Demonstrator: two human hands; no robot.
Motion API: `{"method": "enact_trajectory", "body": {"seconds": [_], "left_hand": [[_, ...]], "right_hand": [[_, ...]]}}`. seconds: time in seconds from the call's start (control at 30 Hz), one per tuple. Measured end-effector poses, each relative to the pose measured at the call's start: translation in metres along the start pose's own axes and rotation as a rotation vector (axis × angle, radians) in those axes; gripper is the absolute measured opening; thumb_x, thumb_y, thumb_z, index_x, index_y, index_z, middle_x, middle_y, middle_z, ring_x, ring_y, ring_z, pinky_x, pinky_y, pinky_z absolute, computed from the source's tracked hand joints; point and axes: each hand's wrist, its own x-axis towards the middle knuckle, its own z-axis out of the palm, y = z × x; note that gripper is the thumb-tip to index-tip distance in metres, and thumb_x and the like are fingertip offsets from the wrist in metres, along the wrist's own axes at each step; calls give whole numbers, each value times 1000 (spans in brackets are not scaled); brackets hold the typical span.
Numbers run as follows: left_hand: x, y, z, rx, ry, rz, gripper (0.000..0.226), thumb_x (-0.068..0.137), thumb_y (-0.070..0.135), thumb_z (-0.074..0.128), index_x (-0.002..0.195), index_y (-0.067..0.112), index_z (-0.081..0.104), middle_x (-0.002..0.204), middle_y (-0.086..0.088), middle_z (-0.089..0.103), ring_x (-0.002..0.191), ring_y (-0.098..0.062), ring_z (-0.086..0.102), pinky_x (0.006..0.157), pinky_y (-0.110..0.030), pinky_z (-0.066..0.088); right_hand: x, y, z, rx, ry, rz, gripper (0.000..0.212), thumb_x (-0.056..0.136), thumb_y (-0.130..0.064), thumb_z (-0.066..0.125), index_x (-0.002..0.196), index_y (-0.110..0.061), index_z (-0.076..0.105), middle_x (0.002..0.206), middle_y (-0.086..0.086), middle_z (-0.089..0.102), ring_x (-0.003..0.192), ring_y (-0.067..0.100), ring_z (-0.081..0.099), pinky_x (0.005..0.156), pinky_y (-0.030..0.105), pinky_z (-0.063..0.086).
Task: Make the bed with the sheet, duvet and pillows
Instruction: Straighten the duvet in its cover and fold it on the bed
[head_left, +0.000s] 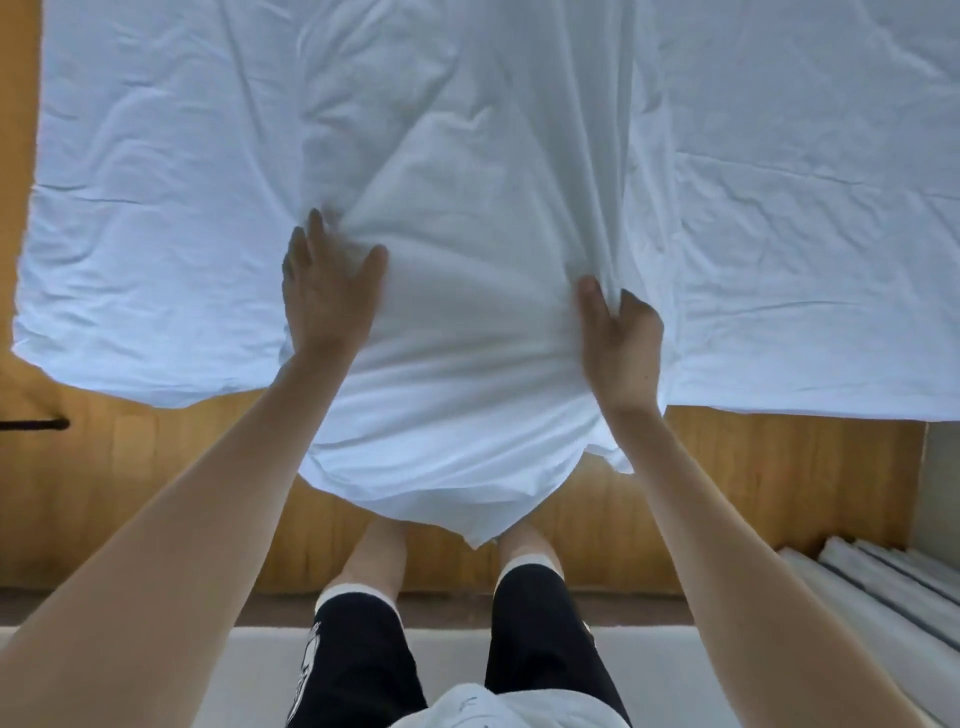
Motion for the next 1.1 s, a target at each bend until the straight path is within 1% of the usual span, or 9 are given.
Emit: {"method": "enact_trajectory", "body": {"seconds": [0.1, 0.2, 0.33, 0.43, 0.57, 0.7, 0.77, 0.87, 1.1], "left_hand": [[-20, 4, -3, 0, 76, 235, 78, 91, 55, 44, 149, 6, 25, 149, -24, 32, 137, -35, 32, 114, -38, 23], [-37, -7, 1, 15, 12, 386, 69, 94, 51, 43, 148, 10, 29, 150, -21, 32, 136, -35, 34, 110, -42, 32], [-49, -39, 13, 6, -208, 155, 68, 95, 52, 41, 152, 23, 18, 156, -7, 22, 141, -26, 25, 103, -48, 37], [-50, -71, 15, -58, -209, 120, 65, 95, 50, 41, 150, 21, 21, 151, -3, 33, 136, -22, 34, 102, -44, 37], [-64, -123, 12, -66, -222, 267, 50, 95, 42, 44, 132, 7, 45, 119, -10, 57, 98, -24, 58, 74, -33, 47], [-65, -165, 3, 15, -260, 572, 25, 86, 24, 38, 84, 5, 55, 75, -1, 53, 70, -20, 51, 52, -28, 39], [-56, -182, 1, 111, -323, 815, 21, 76, 7, 42, 87, 3, 60, 92, -9, 62, 91, -22, 55, 69, -32, 50], [-29, -210, 5, 378, -408, 1075, 45, 57, -10, 62, 101, 3, 65, 118, -13, 57, 123, -35, 47, 107, -41, 38], [-31, -205, 8, 186, -297, 1136, 23, 71, -11, 57, 86, 2, 69, 95, -14, 69, 95, -29, 61, 93, -29, 44]], "right_hand": [[-11, -3, -56, -81, 73, -126, 47, 99, -29, 49, 58, -10, 37, 49, -2, 35, 46, 6, 33, 47, 24, 27], [7, 30, -66, -328, 192, -6, 48, 101, -31, 43, 58, -13, 33, 51, 2, 38, 50, 21, 40, 49, 32, 25], [43, 83, -4, -597, 31, 261, 33, 101, -32, 38, 100, -4, 55, 101, 24, 63, 96, 41, 58, 68, 36, 33], [51, 74, 32, -505, 210, 253, 32, 90, -6, 41, 121, -8, 49, 123, 17, 53, 113, 36, 50, 78, 39, 38], [30, 65, 54, -485, 513, -119, 62, 70, 4, 37, 130, -5, 50, 132, 15, 50, 118, 36, 48, 98, 33, 34], [-5, 76, 84, -474, 428, -434, 57, 72, 6, 46, 128, -2, 51, 136, 20, 47, 123, 33, 42, 107, 35, 31], [-20, 76, 102, -455, 395, -542, 53, 74, 11, 43, 125, -3, 52, 134, 21, 48, 122, 33, 43, 107, 36, 32], [-37, 75, 126, -442, 369, -618, 47, 81, 13, 37, 122, -2, 55, 129, 23, 51, 120, 35, 46, 105, 41, 37], [-46, 71, 134, -447, 400, -529, 45, 87, 9, 34, 126, -2, 55, 133, 18, 50, 123, 29, 42, 108, 28, 32]]}}
